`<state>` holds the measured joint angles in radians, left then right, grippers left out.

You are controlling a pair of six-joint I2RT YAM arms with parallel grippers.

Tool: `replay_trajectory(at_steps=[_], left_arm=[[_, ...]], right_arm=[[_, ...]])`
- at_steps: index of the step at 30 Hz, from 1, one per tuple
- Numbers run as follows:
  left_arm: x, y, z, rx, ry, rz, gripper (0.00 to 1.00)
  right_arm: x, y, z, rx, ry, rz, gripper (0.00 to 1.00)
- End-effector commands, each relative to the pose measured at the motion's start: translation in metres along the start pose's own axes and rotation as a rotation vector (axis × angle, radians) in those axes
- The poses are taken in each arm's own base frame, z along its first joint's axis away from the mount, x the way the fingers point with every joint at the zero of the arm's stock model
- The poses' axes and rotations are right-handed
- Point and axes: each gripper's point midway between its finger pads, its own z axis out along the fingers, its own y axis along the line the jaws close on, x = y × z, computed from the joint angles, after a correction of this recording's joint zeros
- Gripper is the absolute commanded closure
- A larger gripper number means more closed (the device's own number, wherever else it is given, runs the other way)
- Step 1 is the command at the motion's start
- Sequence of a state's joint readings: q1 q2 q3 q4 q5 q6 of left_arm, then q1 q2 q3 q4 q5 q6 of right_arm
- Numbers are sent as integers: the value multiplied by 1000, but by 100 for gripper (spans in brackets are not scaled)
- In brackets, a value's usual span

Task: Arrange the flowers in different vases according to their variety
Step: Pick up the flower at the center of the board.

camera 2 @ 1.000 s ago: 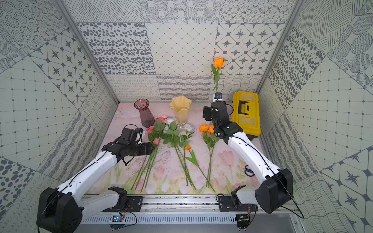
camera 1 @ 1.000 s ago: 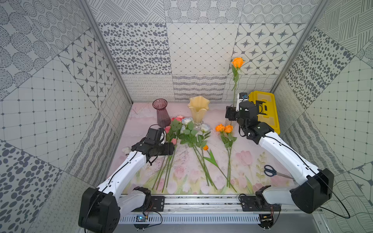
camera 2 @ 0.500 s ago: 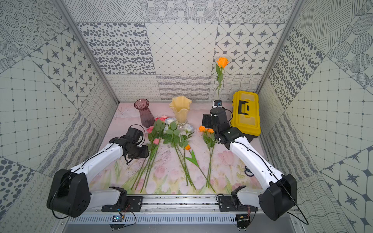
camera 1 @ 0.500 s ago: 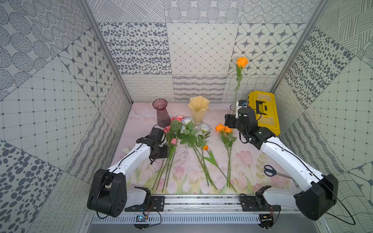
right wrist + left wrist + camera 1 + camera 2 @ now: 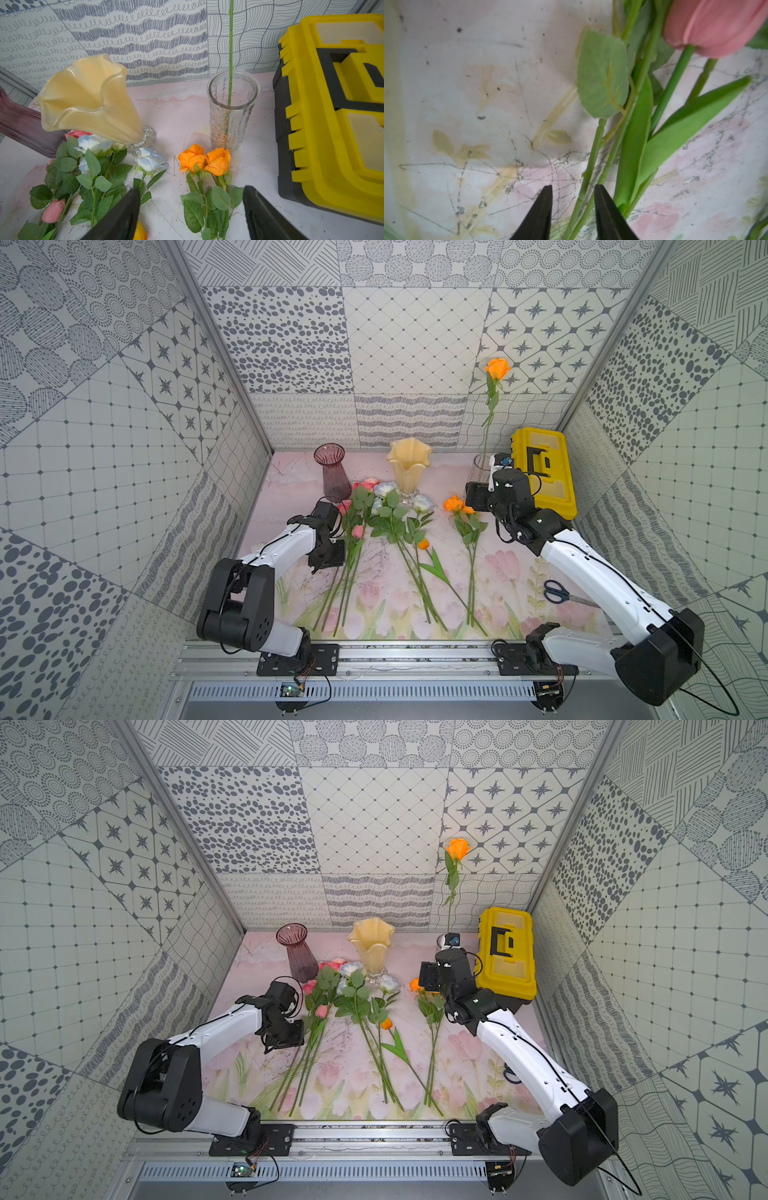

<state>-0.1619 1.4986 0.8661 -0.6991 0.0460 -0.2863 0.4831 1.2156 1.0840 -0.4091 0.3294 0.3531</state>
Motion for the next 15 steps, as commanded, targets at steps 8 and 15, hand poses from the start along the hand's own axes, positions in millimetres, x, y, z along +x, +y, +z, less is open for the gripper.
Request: replay_trajectory(at_steps=[8, 15], left_arm=[[8, 2, 17, -11, 105, -7, 68], [5, 2, 14, -17, 89, -7, 100]], right_arm=[[-6, 0, -7, -9, -35, 32, 18], [0, -3, -8, -6, -31, 48, 18]])
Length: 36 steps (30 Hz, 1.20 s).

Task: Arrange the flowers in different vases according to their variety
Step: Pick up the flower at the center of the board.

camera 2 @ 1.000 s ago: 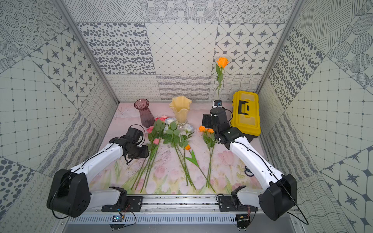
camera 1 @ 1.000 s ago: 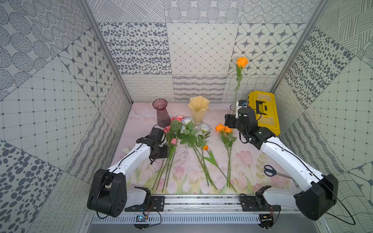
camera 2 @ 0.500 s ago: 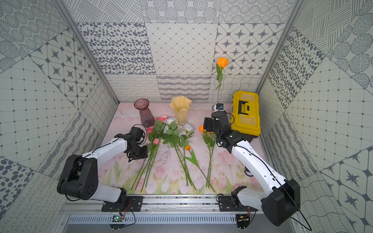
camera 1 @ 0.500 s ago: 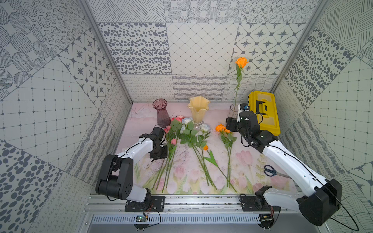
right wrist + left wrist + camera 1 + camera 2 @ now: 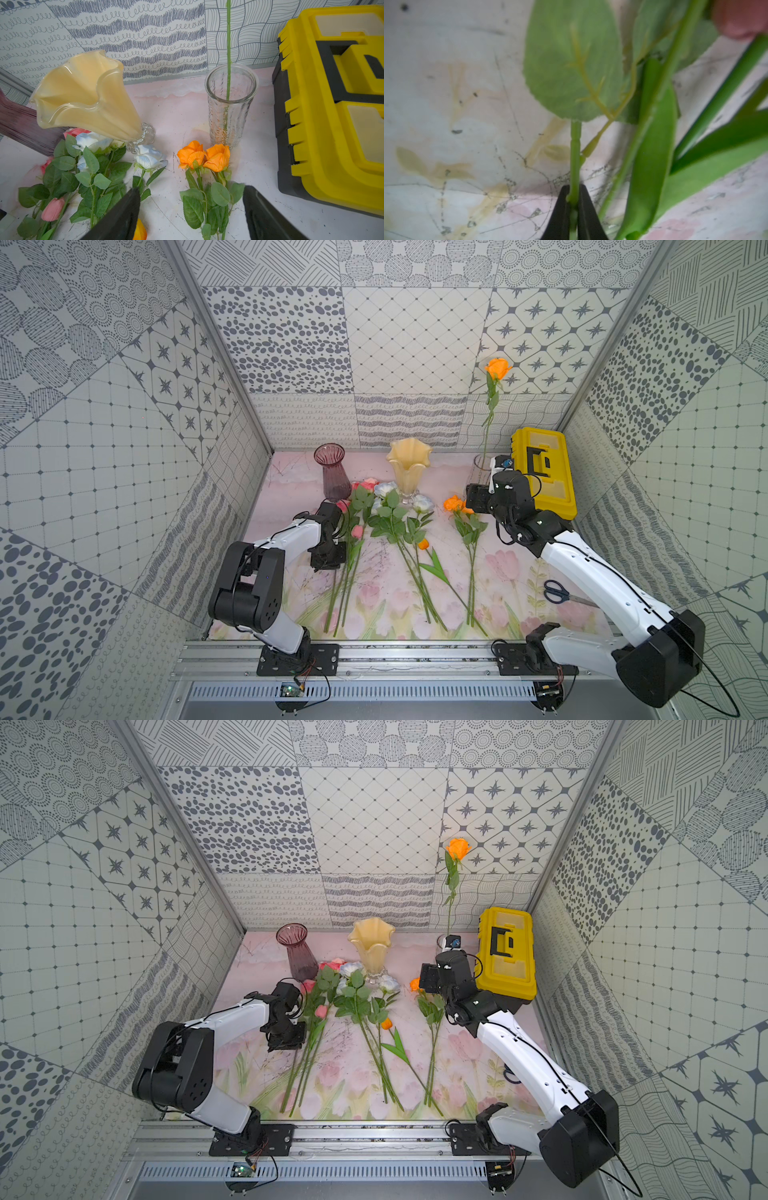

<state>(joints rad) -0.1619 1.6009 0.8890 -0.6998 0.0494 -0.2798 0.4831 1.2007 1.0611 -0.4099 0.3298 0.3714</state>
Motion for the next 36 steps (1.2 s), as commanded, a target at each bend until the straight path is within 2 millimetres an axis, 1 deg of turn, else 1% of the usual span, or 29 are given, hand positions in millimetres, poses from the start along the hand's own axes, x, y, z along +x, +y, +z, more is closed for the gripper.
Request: replay_trajectory(at_steps=[1, 7, 12, 15, 17, 20, 23, 27, 29, 33, 35, 36], left_arm=[[0, 0, -9, 5, -10, -6, 100], [-11, -5, -36, -15, -174, 35, 100], [-16, -9, -62, -29, -309, 77, 100], [-18, -13, -82, -20, -403, 100, 100], [-20, -15, -100, -3, -478, 119, 100], [-24, -19, -132, 19, -616, 166, 100], [-28, -27, -158, 25, -686, 217, 100], [-40, -50, -196, 103, -794, 268, 100], [-50, -59, -220, 139, -868, 276, 100], [-71, -77, -278, 182, -1010, 309, 100], [-85, -88, -316, 196, -1107, 340, 100], [-91, -91, -330, 195, -1142, 353, 100]], right_arm=[[-6, 0, -7, -10, -40, 37, 18], [-4, -4, -13, -7, -46, 40, 18], [-2, -6, -16, -8, -45, 45, 18], [-1, -6, -17, -12, -42, 52, 18], [1, -5, -17, -18, -39, 56, 18], [3, -4, -16, -26, -32, 62, 18], [6, -1, -15, -36, -27, 71, 18], [7, 3, -15, -49, -23, 77, 17], [7, 4, -15, -49, -23, 77, 17], [9, 7, -16, -61, -18, 74, 17], [10, 8, -17, -66, -15, 74, 17], [11, 9, -16, -69, -12, 74, 17]])
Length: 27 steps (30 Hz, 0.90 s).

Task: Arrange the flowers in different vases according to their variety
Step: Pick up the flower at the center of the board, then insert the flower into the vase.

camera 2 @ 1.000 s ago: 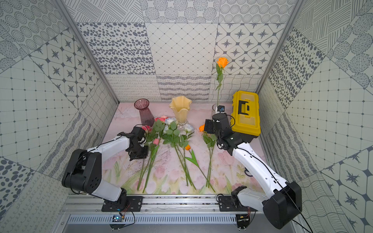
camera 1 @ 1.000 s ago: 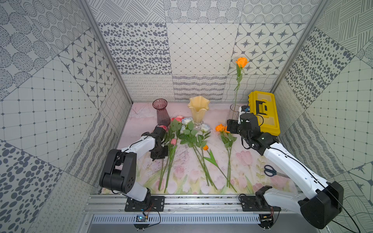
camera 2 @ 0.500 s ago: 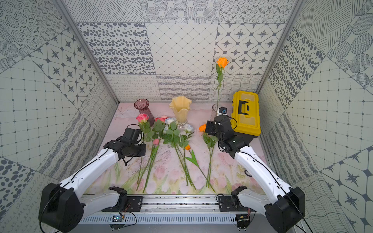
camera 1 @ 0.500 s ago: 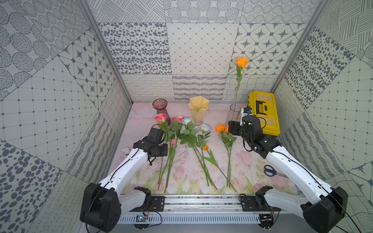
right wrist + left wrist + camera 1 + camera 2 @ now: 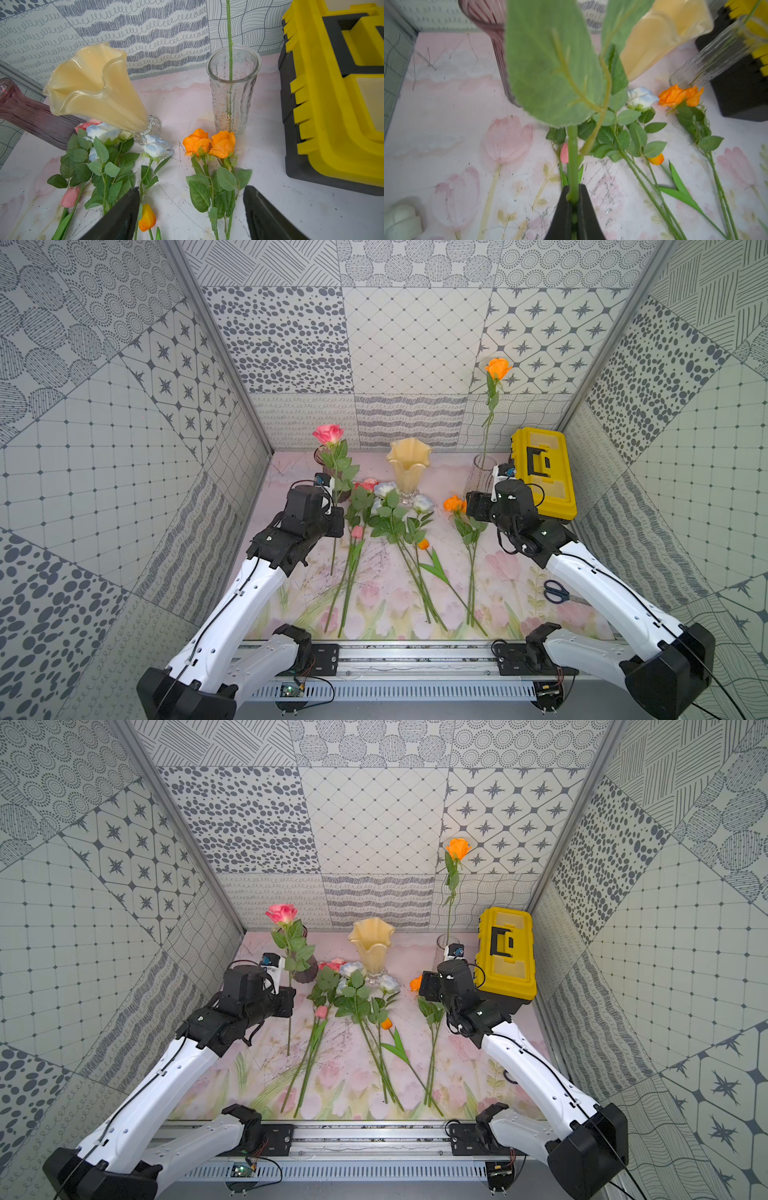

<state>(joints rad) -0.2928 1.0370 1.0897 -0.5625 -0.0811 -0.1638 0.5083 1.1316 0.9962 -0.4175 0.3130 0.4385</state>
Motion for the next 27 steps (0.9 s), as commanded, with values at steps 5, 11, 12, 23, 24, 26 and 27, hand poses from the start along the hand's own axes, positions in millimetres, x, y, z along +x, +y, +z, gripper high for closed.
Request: replay_trajectory(at_steps=[5, 11, 12, 23, 24, 26, 27], left_arm=[[-167, -31, -36, 46, -438, 185, 100], [-233, -30, -34, -13, -619, 261, 100], [-243, -26, -34, -30, -644, 268, 100], [-299, 37, 0, -125, -814, 185, 100], [-299, 40, 8, -129, -819, 184, 100], [-296, 46, 24, -134, -813, 176, 100], [-293, 52, 33, -132, -804, 157, 100]], right_arm=[[2, 13, -2, -59, -12, 35, 16], [14, 18, -3, -80, 5, 52, 16], [17, 19, -4, -84, 8, 56, 16], [24, 20, -14, -105, 13, 86, 15], [23, 19, -15, -103, 10, 87, 15], [22, 20, -16, -105, 10, 85, 15], [22, 21, -16, -106, 9, 85, 15]])
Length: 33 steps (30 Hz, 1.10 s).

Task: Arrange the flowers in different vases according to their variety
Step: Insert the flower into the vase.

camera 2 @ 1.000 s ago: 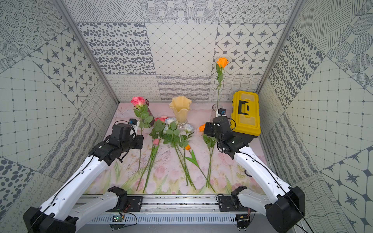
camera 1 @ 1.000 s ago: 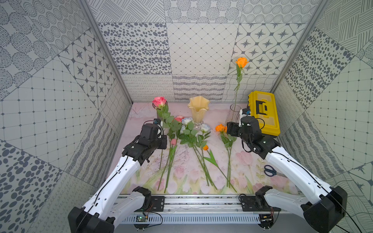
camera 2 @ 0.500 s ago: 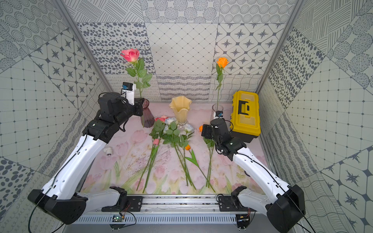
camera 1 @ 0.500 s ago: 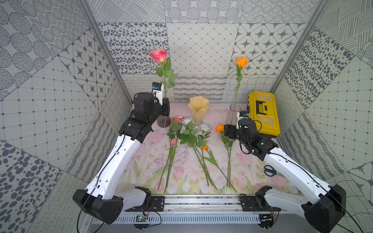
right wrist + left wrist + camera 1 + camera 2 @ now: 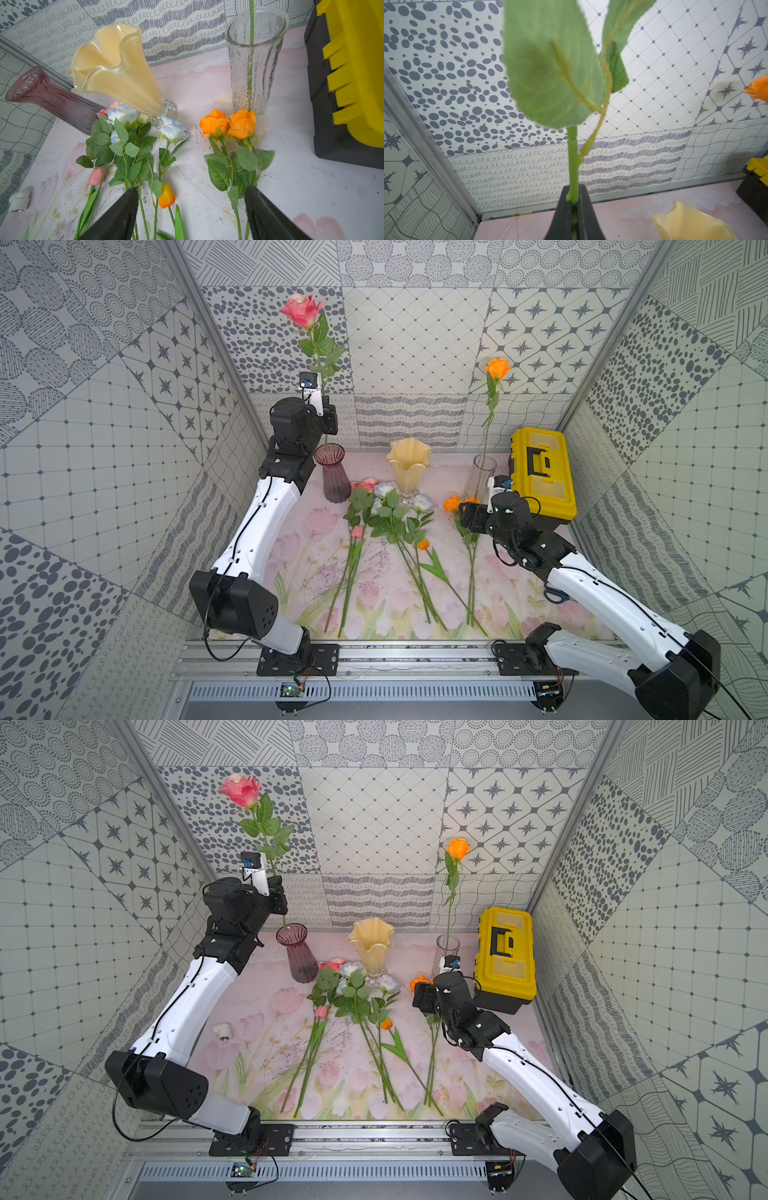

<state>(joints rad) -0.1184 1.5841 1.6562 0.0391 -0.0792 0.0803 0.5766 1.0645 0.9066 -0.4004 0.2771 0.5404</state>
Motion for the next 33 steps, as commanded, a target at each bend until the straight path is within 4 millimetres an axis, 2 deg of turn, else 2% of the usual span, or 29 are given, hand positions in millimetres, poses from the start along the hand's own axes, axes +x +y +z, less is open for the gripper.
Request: replay_trajectory(at_steps=[1, 6, 12, 13, 15, 16, 17, 21, 24, 33], left_arm=[[-18, 16, 20, -15, -163, -39, 100], [39, 16, 32, -20, -74, -103, 100], [93, 16, 27, -38, 13, -131, 100], [100, 17, 26, -44, 30, -141, 88], [111, 16, 23, -47, 65, -152, 46], [115, 17, 20, -56, 85, -164, 30], [118, 17, 17, -58, 101, -169, 22], [129, 13, 1, -41, 177, -182, 7], [135, 9, -13, -28, 220, -182, 3], [147, 4, -54, -3, 326, -182, 1]], right_arm=[[-8, 5, -5, -23, -32, 18, 15], [-6, 6, -4, -25, -23, 16, 15], [5, 8, 2, -29, 6, 10, 14], [7, 8, 3, -29, 14, 9, 14], [11, 10, 5, -33, 29, 6, 14], [13, 10, 6, -33, 40, 2, 14], [15, 11, 6, -35, 48, 0, 14], [26, 13, 10, -42, 97, -9, 14], [37, 14, 14, -52, 142, -19, 14], [66, 8, 18, -50, 244, -31, 13]])
